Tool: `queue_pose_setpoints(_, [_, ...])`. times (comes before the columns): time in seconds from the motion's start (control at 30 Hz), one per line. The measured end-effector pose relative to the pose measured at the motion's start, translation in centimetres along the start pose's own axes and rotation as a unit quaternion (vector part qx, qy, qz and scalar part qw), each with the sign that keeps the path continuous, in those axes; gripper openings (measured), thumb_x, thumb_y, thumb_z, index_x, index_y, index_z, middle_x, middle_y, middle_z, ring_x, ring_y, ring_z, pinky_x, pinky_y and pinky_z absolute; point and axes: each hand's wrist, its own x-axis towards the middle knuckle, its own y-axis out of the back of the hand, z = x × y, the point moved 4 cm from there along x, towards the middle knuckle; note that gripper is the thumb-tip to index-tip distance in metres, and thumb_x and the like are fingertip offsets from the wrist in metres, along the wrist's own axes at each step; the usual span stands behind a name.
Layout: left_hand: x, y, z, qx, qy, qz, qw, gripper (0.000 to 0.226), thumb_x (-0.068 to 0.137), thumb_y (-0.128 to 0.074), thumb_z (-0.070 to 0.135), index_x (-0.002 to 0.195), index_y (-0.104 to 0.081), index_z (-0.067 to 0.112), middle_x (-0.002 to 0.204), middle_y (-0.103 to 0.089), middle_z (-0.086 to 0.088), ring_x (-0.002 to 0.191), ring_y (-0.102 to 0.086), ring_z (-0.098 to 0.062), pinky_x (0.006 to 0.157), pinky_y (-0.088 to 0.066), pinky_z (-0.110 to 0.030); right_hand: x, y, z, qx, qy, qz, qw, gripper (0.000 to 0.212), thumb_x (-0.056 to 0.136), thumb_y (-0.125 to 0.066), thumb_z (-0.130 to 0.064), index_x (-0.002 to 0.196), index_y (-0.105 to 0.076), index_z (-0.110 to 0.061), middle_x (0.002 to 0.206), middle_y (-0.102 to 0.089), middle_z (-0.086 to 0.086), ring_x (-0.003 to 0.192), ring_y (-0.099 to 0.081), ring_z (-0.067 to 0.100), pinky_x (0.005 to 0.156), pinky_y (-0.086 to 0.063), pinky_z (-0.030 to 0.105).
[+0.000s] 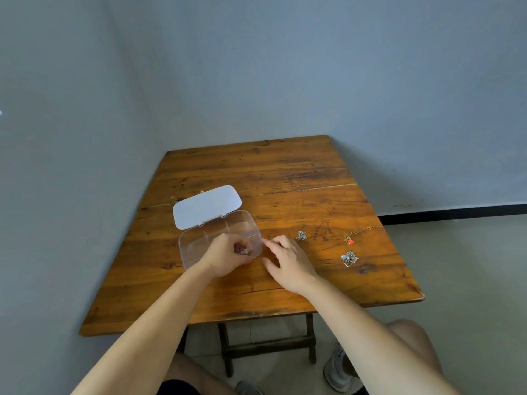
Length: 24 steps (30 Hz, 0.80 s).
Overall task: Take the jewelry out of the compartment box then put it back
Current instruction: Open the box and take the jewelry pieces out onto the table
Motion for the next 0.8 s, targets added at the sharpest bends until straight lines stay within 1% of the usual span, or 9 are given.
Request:
queue_pose_setpoints(0.1, [-0.7,0.4,0.0,-0.05,0.004,0.05,0.998,0.015,0.077,-0.082,0.022,0.088,-0.072,0.024,0.084,-0.067,0.009,0.077,-0.061,-0.011,0.065,-0.053,-0.021,-0.1,-0.1,0.0,-0.006,0.003,0.002,1.0,0.053,0.1,-0.05,-0.038,0.15,-0.039,-0.026,0.137,-0.045,-0.002,0.127,-0.042,0.016,0.103,-0.042,0.031])
queue_pose_setpoints(0.2, [-1.2,0.8,0.0,-0.09,0.007,0.067,0.994,0.014,0.076,-0.083,0.022,0.084,-0.072,0.023,0.081,-0.068,0.006,0.072,-0.06,-0.01,0.06,-0.049,-0.016,0.0,-0.1,0.1,-0.012,0.006,-0.003,1.0,0.054,0.1,-0.05,-0.038,0.151,-0.038,-0.026,0.136,-0.045,-0.003,0.126,-0.042,0.016,0.103,-0.041,0.03])
queue_pose_setpoints(0.27, [-1.5,1.2,0.1,-0.114,0.009,0.068,0.991,0.013,0.076,-0.084,0.021,0.082,-0.072,0.021,0.078,-0.069,0.004,0.069,-0.061,-0.01,0.059,-0.05,-0.017,0.1,0.0,0.1,-0.014,0.008,-0.01,1.0,0.053,0.101,-0.051,-0.037,0.151,-0.038,-0.028,0.135,-0.045,-0.003,0.126,-0.041,0.016,0.103,-0.039,0.029])
queue_pose_setpoints(0.4, [-2.4,2.0,0.2,-0.124,0.015,0.077,0.989,0.011,0.076,-0.084,0.019,0.079,-0.073,0.02,0.078,-0.071,0.003,0.071,-0.064,-0.013,0.059,-0.051,-0.017,0.0,0.0,-0.1,-0.012,0.01,-0.017,1.0,0.049,0.101,-0.052,-0.035,0.149,-0.042,-0.031,0.134,-0.045,-0.003,0.125,-0.041,0.015,0.102,-0.038,0.028])
queue_pose_setpoints(0.47, [-2.8,2.7,0.5,-0.154,0.013,0.1,0.983,0.012,0.076,-0.084,0.018,0.078,-0.072,0.02,0.077,-0.071,0.002,0.07,-0.064,-0.012,0.06,-0.053,-0.021,0.0,0.2,-0.2,-0.006,0.004,-0.033,0.999,0.049,0.101,-0.052,-0.034,0.148,-0.042,-0.033,0.136,-0.044,-0.003,0.127,-0.041,0.016,0.105,-0.038,0.031])
queue_pose_setpoints(0.53, [-2.8,3.8,1.2,-0.179,0.012,0.126,0.976,0.013,0.076,-0.084,0.018,0.077,-0.071,0.02,0.076,-0.07,0.001,0.068,-0.062,-0.01,0.061,-0.054,-0.024,0.3,0.8,-0.3,0.015,-0.008,-0.063,0.998,0.052,0.099,-0.055,-0.033,0.148,-0.041,-0.032,0.14,-0.044,-0.003,0.131,-0.041,0.018,0.108,-0.039,0.037])
queue_pose_setpoints(0.6, [-2.5,5.0,2.6,-0.195,0.007,0.143,0.97,0.012,0.078,-0.082,0.016,0.078,-0.07,0.02,0.075,-0.068,0.002,0.065,-0.059,-0.007,0.059,-0.051,-0.019,0.5,2.1,-0.2,0.042,-0.023,-0.082,0.995,0.056,0.097,-0.059,-0.032,0.149,-0.039,-0.031,0.143,-0.047,-0.004,0.129,-0.047,0.016,0.107,-0.043,0.038])
queue_pose_setpoints(0.7, [-1.4,6.7,5.2,-0.222,-0.013,0.159,0.962,0.01,0.082,-0.079,0.013,0.081,-0.069,0.014,0.072,-0.067,0.002,0.06,-0.06,-0.004,0.059,-0.05,-0.017,0.8,4.6,0.6,0.056,-0.039,-0.059,0.996,0.055,0.095,-0.06,-0.035,0.147,-0.042,-0.031,0.14,-0.052,-0.005,0.121,-0.053,0.013,0.101,-0.048,0.036])
queue_pose_setpoints(0.8, [0.2,7.7,8.0,-0.227,-0.047,0.171,0.958,0.01,0.083,-0.077,0.009,0.084,-0.068,0.006,0.073,-0.066,-0.003,0.061,-0.062,-0.01,0.06,-0.053,-0.022,0.7,6.7,2.6,0.049,-0.067,-0.023,0.996,0.052,0.094,-0.06,-0.04,0.143,-0.046,-0.035,0.143,-0.052,-0.001,0.132,-0.048,0.019,0.105,-0.045,0.045])
